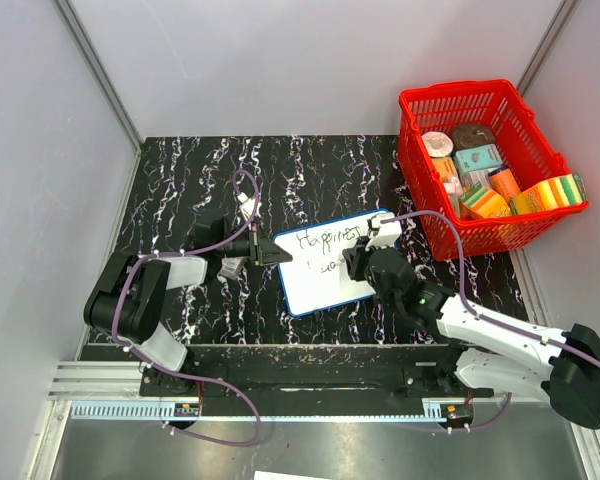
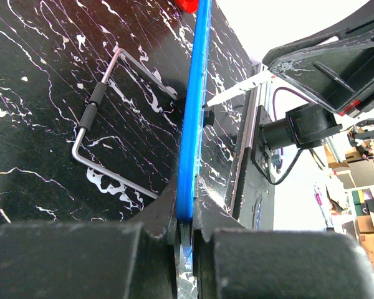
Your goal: Write a sentence on the whiteboard
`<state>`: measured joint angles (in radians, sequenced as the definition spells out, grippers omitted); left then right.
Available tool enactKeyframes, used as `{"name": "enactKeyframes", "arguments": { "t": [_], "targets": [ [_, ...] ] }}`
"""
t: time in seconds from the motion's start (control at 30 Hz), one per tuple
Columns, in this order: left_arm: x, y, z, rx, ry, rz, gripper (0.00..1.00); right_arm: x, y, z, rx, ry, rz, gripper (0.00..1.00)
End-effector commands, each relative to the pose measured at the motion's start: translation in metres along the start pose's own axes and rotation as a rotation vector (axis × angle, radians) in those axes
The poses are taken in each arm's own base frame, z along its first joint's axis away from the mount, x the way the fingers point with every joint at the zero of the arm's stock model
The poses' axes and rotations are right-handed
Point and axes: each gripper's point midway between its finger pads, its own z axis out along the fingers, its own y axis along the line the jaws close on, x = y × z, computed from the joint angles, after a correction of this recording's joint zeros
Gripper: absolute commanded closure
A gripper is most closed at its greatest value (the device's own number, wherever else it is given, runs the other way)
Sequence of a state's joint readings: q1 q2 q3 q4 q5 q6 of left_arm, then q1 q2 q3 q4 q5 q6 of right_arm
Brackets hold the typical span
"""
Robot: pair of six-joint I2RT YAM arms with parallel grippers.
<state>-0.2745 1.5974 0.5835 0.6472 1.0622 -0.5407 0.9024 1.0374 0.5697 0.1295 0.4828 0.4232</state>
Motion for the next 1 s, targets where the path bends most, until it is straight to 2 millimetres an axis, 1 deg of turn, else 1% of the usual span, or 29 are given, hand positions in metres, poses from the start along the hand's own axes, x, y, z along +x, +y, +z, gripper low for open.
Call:
{"name": "enactKeyframes", "arguments": {
  "t": [0.0, 0.5, 0.8, 0.97],
  "targets": [
    [-0.007, 0.021, 0.002, -0.099, -0.035, 0.104, 1.0, 0.005, -0.006, -0.002, 0.01, 0.011, -0.003, 1.0],
    [-0.007, 0.021, 0.002, -0.1, -0.036, 0.105, 1.0, 0.019, -0.008, -0.005, 0.003, 0.062, -0.015, 1.0],
    [-0.007, 0.021, 0.002, -0.099, -0.034, 0.107, 1.0, 0.036, -0.011, -0.007, -0.002, 0.111, -0.024, 1.0],
    [-0.006, 0.022, 0.002, -0.103, -0.034, 0.106, 1.0, 0.04, -0.011, -0.008, -0.01, 0.125, -0.02, 1.0]
  ]
}}
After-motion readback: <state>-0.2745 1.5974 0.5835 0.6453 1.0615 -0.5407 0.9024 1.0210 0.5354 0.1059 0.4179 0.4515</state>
